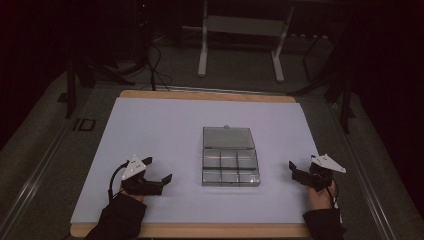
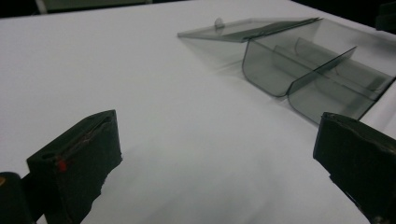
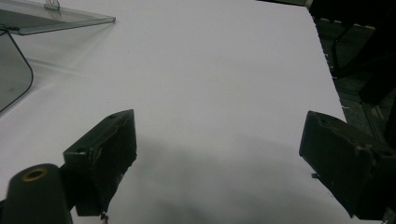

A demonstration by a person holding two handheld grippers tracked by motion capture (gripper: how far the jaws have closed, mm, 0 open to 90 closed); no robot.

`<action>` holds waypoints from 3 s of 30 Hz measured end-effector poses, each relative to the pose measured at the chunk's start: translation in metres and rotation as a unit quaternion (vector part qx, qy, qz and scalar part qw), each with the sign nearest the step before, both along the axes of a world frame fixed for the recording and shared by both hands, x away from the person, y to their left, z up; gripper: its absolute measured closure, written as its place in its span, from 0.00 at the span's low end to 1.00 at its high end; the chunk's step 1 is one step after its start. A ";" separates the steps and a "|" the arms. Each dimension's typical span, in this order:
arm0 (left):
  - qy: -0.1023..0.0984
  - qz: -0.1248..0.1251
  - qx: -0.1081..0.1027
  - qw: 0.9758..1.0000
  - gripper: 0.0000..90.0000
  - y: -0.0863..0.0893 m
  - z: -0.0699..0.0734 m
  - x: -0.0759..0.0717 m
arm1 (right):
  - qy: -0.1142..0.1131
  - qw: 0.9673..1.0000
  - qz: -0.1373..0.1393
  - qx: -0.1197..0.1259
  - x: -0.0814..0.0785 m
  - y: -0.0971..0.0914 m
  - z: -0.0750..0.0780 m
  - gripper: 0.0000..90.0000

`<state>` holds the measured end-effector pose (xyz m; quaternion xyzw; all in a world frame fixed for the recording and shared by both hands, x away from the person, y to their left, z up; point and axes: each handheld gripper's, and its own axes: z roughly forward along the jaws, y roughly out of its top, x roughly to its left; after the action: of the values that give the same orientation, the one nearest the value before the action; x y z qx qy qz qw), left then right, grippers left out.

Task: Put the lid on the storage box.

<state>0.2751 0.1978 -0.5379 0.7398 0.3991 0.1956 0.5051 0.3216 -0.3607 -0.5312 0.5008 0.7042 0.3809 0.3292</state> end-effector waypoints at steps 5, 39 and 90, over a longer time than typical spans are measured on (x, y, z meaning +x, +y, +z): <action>0.005 0.003 0.018 1.000 0.02 -0.004 0.000 0.001 | 0.000 1.000 -0.001 0.005 0.000 -0.001 0.000 0.12; 0.080 -0.026 0.061 0.995 0.02 -0.051 0.067 0.046 | -0.002 1.000 -0.001 0.005 0.000 -0.001 0.000 0.14; 0.242 -0.023 -0.041 0.969 0.35 -0.127 0.025 0.164 | -0.004 1.000 0.011 0.000 -0.002 0.002 0.000 0.14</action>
<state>0.4394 0.0707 -0.5126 0.7529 0.5000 -0.0172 0.4275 0.3199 -0.3587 -0.5311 0.4914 0.7083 0.3869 0.3274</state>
